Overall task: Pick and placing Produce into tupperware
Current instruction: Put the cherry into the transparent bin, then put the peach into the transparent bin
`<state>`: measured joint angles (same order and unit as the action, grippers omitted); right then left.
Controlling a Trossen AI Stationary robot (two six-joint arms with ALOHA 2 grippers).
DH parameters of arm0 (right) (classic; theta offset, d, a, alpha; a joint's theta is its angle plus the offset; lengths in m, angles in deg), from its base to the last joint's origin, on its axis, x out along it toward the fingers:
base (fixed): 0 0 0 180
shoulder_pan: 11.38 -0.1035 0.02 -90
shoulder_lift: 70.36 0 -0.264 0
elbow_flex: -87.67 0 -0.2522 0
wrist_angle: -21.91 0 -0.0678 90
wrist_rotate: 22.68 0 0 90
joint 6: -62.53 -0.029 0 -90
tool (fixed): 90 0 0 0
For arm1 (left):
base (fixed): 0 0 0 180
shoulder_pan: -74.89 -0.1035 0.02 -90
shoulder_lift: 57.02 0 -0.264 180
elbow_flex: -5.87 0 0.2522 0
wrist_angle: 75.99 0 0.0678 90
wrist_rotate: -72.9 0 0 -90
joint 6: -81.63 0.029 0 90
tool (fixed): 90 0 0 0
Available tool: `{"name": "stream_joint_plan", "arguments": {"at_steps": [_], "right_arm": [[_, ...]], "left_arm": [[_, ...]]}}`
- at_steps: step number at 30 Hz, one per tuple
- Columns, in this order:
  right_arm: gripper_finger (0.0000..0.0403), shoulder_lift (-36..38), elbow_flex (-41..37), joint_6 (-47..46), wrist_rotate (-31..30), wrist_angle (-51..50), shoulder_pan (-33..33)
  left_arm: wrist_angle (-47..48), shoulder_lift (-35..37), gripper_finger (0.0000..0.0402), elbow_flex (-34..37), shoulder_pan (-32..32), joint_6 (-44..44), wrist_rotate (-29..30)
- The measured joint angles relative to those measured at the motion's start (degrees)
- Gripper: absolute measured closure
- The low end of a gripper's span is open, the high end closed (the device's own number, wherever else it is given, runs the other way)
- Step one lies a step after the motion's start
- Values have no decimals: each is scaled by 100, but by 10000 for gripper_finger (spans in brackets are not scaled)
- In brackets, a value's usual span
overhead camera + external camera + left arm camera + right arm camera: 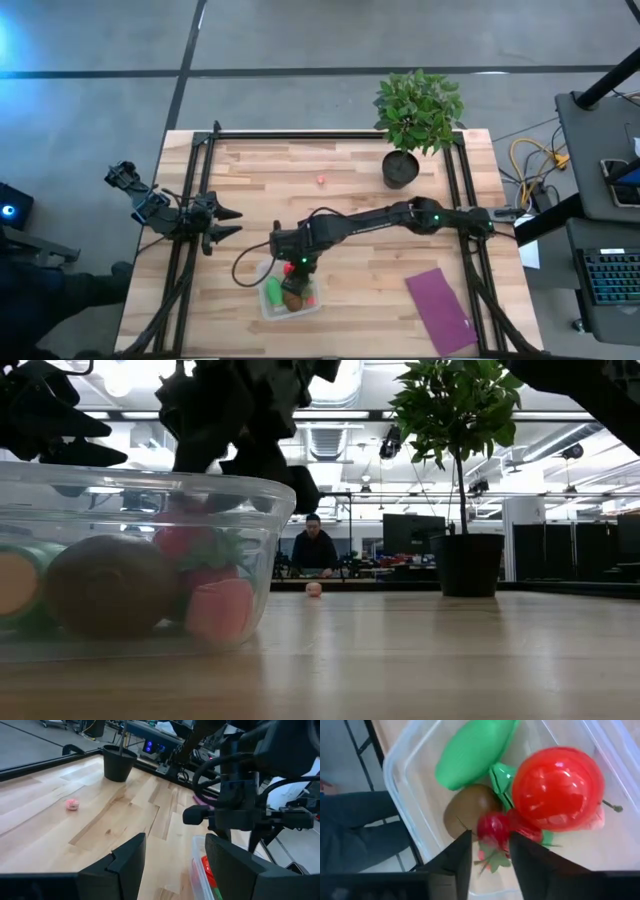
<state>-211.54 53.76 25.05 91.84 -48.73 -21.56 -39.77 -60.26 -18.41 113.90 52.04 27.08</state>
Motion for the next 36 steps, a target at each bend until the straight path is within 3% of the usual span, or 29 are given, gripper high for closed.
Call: {"name": "stream_joint_plan", "arguments": {"at_steps": [7,10,15,20,25,36], "right_arm": [[195,45,254,36,-153,-48,175],[178,304,241,-151,-720,-282,457],[172,605,250,-397,-1153,-1018,1277],[172,601,221,385,-1342,-1024,2051],[172,599,189,1344,-2403,-1006,2549],[172,-148,66,1549,-2057,-1225,3061]], "left_arm": [[-2,0,210,0,2,0,0],[-1,0,210,0,2,-1,0],[0,0,210,0,1,-1,0],[-3,-2,210,0,2,-1,0],[2,-2,210,0,0,1,0],[2,-7,210,0,2,-1,0]]}}
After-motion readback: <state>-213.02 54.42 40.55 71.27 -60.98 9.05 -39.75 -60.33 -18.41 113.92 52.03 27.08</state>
